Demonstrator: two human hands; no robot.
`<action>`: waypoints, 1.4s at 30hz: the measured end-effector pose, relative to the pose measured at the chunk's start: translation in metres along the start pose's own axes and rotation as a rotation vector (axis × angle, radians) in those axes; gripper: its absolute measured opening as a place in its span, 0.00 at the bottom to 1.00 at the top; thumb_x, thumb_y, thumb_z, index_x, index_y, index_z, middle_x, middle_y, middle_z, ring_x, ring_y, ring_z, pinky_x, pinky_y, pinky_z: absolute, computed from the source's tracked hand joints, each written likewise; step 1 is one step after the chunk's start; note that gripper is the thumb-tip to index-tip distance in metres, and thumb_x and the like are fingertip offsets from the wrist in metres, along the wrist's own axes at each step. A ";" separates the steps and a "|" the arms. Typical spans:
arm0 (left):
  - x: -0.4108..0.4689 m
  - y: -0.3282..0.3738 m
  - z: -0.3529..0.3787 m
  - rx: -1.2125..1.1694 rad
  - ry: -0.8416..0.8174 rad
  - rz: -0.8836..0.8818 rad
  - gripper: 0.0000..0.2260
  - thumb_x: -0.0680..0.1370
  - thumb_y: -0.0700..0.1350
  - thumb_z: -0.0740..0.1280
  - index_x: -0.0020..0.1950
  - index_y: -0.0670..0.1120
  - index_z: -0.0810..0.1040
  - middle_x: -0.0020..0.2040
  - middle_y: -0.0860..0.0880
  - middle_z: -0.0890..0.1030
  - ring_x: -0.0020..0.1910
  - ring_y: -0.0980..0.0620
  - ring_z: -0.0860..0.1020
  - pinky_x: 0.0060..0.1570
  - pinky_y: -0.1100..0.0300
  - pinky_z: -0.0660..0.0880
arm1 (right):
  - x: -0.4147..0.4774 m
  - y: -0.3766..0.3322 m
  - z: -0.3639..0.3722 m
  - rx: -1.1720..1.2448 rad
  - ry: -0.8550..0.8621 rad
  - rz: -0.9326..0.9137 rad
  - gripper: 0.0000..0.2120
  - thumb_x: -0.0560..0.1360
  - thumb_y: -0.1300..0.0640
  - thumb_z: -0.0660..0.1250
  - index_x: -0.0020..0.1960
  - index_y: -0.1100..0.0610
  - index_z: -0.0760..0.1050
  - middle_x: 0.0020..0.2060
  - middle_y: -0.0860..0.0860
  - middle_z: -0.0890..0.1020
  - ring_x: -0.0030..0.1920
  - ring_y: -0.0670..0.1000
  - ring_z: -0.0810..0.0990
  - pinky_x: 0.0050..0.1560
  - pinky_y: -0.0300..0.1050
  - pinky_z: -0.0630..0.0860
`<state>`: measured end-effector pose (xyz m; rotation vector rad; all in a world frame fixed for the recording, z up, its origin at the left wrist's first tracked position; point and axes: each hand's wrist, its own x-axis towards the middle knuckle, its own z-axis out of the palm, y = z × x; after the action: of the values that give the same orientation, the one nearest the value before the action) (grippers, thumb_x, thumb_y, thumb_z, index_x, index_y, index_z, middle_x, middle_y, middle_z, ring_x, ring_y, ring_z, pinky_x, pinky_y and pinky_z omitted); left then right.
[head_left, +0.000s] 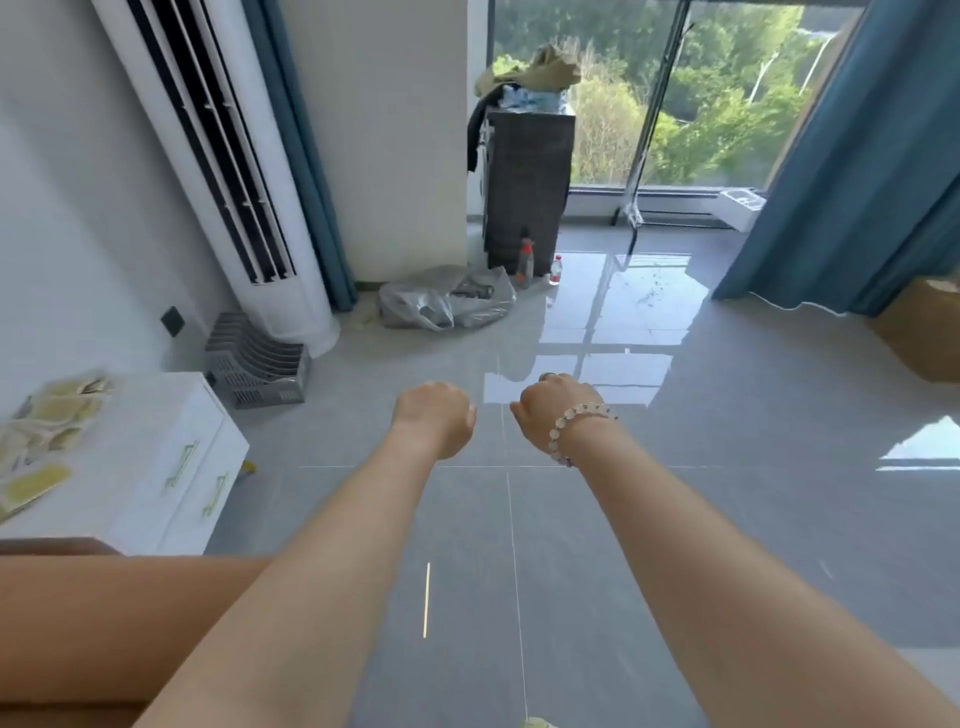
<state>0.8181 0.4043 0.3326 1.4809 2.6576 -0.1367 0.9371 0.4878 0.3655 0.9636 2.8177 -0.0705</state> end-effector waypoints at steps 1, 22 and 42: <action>0.007 -0.016 0.003 0.001 -0.007 -0.030 0.18 0.82 0.50 0.51 0.61 0.44 0.76 0.62 0.44 0.76 0.61 0.43 0.74 0.55 0.54 0.71 | 0.017 -0.009 -0.003 0.002 -0.002 -0.029 0.22 0.82 0.50 0.48 0.55 0.60 0.78 0.59 0.56 0.75 0.59 0.56 0.74 0.56 0.48 0.70; 0.159 -0.260 0.025 -0.173 -0.095 -0.738 0.19 0.82 0.46 0.48 0.55 0.40 0.77 0.57 0.43 0.78 0.61 0.45 0.69 0.51 0.54 0.68 | 0.360 -0.212 -0.024 -0.143 -0.112 -0.771 0.20 0.81 0.54 0.48 0.55 0.58 0.77 0.57 0.55 0.75 0.57 0.55 0.73 0.55 0.46 0.68; 0.165 -0.534 0.087 -0.355 -0.253 -1.148 0.16 0.82 0.46 0.49 0.40 0.42 0.72 0.39 0.47 0.73 0.44 0.46 0.73 0.42 0.58 0.67 | 0.511 -0.503 -0.013 -0.158 -0.176 -1.152 0.21 0.82 0.51 0.48 0.58 0.58 0.76 0.58 0.55 0.74 0.59 0.54 0.72 0.55 0.47 0.69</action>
<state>0.2810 0.2522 0.2420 -0.2395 2.7285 0.0692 0.2295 0.4005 0.2884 -0.7214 2.7319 -0.0585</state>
